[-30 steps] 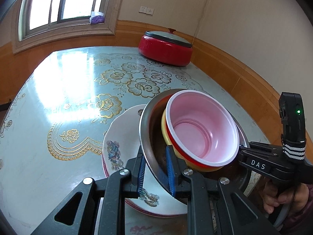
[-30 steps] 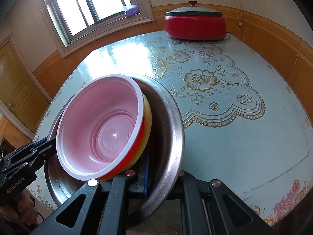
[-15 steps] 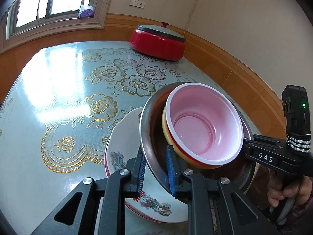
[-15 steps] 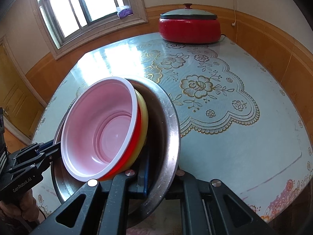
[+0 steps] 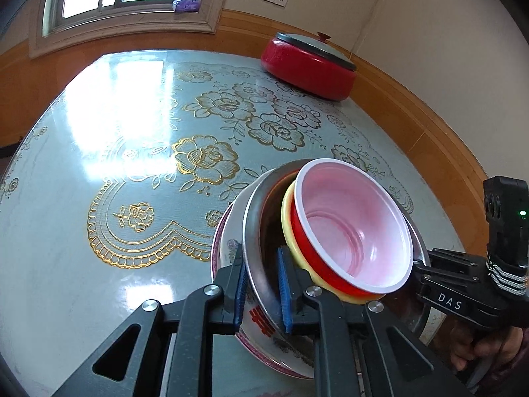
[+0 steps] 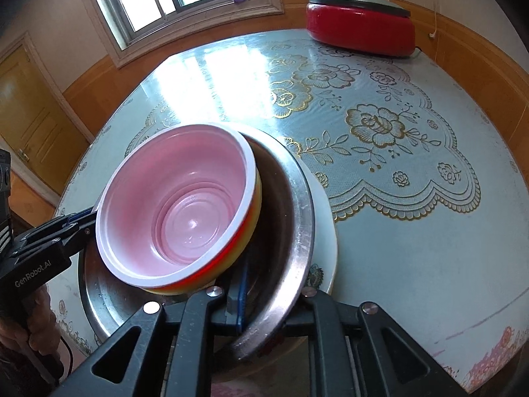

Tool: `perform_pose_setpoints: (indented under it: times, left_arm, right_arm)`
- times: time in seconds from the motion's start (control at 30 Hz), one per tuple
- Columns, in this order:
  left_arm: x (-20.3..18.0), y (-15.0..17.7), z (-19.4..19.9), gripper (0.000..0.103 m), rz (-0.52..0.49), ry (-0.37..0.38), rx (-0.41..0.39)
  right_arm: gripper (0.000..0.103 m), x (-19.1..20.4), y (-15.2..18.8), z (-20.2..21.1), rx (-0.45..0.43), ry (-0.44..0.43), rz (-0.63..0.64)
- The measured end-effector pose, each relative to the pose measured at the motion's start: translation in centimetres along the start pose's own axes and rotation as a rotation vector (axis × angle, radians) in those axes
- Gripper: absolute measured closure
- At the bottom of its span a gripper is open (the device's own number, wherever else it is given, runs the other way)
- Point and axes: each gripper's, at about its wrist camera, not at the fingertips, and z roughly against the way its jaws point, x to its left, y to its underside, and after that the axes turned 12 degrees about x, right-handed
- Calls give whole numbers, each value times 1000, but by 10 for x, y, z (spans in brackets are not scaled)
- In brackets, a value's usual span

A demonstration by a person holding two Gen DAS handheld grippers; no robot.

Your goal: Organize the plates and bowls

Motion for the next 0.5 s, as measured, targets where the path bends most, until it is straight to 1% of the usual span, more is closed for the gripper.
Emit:
perform_pose_setpoints:
  times: [0.17,0.3,0.43,0.5]
  left_arm:
    - [0,4,3,87,27,-13,-9]
    - [-3,7,4,86,43,-29,-12]
    - [-7,11,5,82,47,-37,-6]
    - [-9,13,7,82,47,-45,-10]
  right_arm:
    - [86,-2,-1,1,8,-32,29]
    - [79,-9,2,4,9,-100,23]
    - [75,-17,6,12,-24,-111,16]
    - [75,-18,9,15,-37,-112,23]
